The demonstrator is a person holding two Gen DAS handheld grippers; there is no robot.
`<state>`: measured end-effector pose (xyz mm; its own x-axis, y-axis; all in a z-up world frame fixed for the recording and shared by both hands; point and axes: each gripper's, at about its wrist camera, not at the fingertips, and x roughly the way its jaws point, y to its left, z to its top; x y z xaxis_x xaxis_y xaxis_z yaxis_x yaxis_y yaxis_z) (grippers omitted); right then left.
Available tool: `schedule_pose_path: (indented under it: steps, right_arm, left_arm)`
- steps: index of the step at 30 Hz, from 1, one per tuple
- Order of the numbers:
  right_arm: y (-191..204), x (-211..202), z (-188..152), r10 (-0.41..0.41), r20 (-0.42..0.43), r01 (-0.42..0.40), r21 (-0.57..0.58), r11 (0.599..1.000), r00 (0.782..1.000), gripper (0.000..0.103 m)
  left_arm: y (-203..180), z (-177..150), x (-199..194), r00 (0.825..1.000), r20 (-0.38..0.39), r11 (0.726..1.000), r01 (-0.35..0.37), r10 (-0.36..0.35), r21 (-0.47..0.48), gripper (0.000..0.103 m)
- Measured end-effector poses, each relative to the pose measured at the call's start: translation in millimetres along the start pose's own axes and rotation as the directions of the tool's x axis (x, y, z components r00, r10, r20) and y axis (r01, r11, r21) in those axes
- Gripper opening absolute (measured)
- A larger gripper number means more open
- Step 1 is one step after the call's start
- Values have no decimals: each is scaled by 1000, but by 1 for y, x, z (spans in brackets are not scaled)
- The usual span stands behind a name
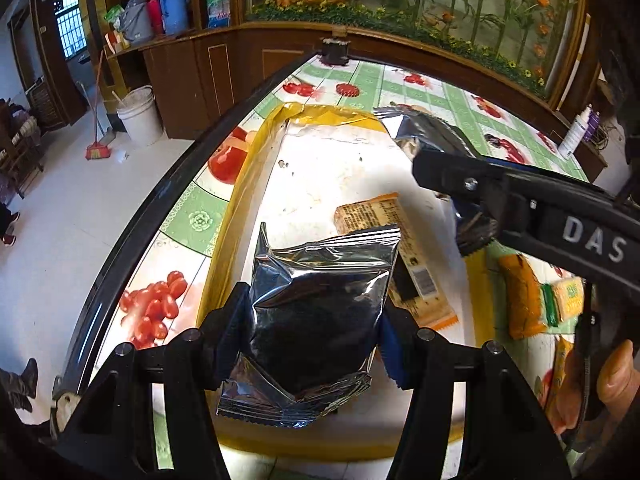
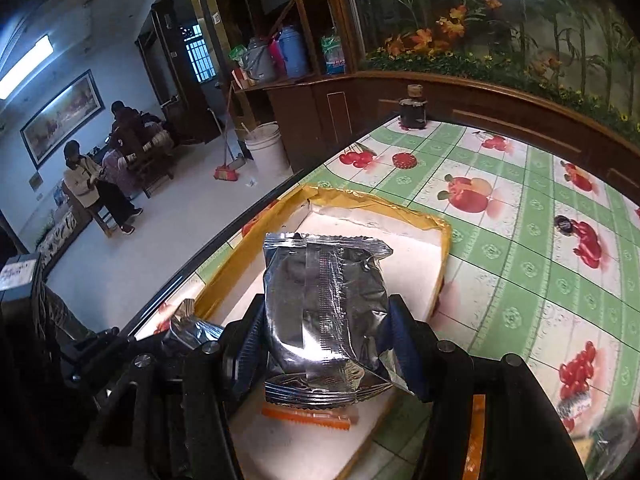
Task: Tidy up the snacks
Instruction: 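Carry silver bag in left tool to tray while right tool carries its silver bag, then open left tool over the tray while right tool releases its silver bag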
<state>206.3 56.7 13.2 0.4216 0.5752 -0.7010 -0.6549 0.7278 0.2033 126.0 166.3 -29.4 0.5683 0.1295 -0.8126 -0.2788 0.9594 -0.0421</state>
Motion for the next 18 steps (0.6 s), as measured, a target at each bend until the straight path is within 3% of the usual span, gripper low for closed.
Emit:
schedule_pose_path:
  steps: [8, 18]
  right_arm:
    - [-19, 70, 23, -4, -82, 7, 38, 999, 997, 60]
    - [-40, 110, 27, -35, -146, 43, 51, 998, 989, 63]
  left_arm:
    - [6, 20, 30, 997, -50, 998, -52, 51, -21, 58]
    - [-1, 31, 54, 991, -116, 997, -77, 73, -28, 58]
